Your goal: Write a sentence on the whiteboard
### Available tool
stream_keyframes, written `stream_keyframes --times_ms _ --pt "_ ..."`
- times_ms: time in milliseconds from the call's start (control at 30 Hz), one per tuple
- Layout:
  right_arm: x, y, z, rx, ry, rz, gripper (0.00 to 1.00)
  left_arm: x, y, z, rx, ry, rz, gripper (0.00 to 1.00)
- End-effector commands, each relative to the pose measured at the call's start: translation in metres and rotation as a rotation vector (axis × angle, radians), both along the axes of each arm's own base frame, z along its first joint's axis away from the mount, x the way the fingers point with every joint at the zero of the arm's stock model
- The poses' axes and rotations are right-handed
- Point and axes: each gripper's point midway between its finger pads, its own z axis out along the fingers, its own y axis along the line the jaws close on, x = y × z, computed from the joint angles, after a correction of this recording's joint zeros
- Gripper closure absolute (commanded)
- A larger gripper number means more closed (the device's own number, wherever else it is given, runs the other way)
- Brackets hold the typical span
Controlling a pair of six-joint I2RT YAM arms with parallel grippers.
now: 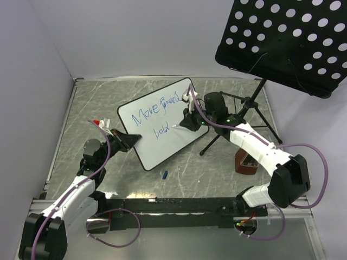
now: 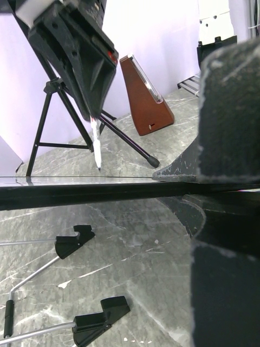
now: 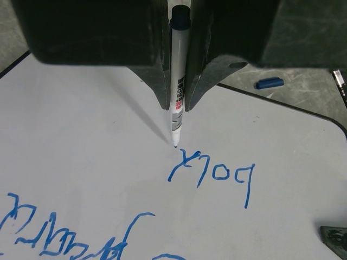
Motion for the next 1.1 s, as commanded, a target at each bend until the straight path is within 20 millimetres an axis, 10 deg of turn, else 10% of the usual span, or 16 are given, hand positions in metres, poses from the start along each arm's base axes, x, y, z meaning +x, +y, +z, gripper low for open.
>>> stream_keyframes --times_ms 0,1067 --pt "-0.009 0.0 0.037 0.085 -0.072 0.034 1.0 -0.006 -0.008 0.028 0.007 -0.142 -0.061 0.99" --pt "-0.003 0.007 0.02 0.134 -0.013 0.059 1.0 -0.007 -0.009 0.029 0.002 -0.145 -0.063 0.99"
